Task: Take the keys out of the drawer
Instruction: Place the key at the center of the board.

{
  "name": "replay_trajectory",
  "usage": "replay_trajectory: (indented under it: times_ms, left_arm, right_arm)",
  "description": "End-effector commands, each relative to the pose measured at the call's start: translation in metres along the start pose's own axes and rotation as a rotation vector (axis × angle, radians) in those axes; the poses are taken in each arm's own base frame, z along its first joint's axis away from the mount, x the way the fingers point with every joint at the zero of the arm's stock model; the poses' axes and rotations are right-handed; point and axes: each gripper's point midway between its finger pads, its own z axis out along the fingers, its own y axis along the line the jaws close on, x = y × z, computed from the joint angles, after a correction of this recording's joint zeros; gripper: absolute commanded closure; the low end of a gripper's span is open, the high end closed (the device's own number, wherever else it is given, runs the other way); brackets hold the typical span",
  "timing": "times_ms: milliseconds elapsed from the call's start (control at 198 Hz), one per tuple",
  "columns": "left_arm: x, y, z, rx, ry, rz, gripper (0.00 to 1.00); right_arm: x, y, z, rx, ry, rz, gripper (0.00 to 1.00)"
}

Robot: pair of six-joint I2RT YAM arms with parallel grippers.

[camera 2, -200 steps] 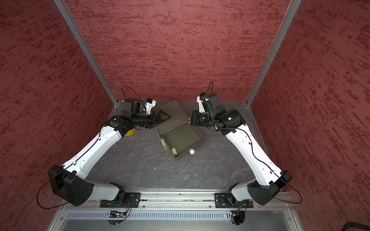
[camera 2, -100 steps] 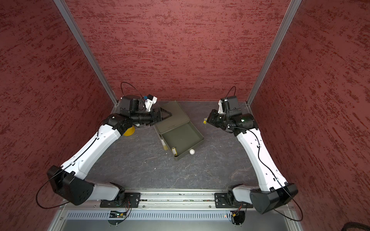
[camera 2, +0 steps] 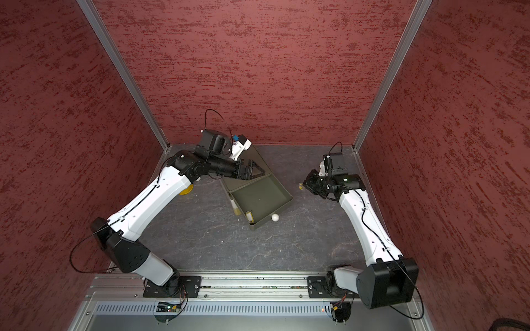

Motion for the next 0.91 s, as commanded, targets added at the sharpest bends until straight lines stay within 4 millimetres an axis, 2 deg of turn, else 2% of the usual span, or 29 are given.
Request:
replay_trajectory:
  times_ms: [0, 373, 520, 903]
  left_arm:
    - [0.02, -0.004, 0.011, -0.07, 0.108, 0.112, 0.0]
    - [0.039, -0.036, 0.055, -0.082, 0.224, 0.236, 0.0]
    - [0.051, -0.041, 0.068, -0.081, 0.27, 0.25, 0.0]
    - [0.062, -0.045, 0.077, -0.083, 0.299, 0.263, 0.0]
  right_arm:
    - [-0.009, 0.003, 0.001, -0.049, -0.035, 0.003, 1.0]
    - [-0.011, -0.044, 0.039, -0.008, -0.001, 0.097, 1.0]
    - [-0.005, -0.064, 0.055, 0.02, 0.026, 0.125, 1.0]
    - [0.018, -0.107, 0.089, 0.106, 0.119, 0.156, 1.0]
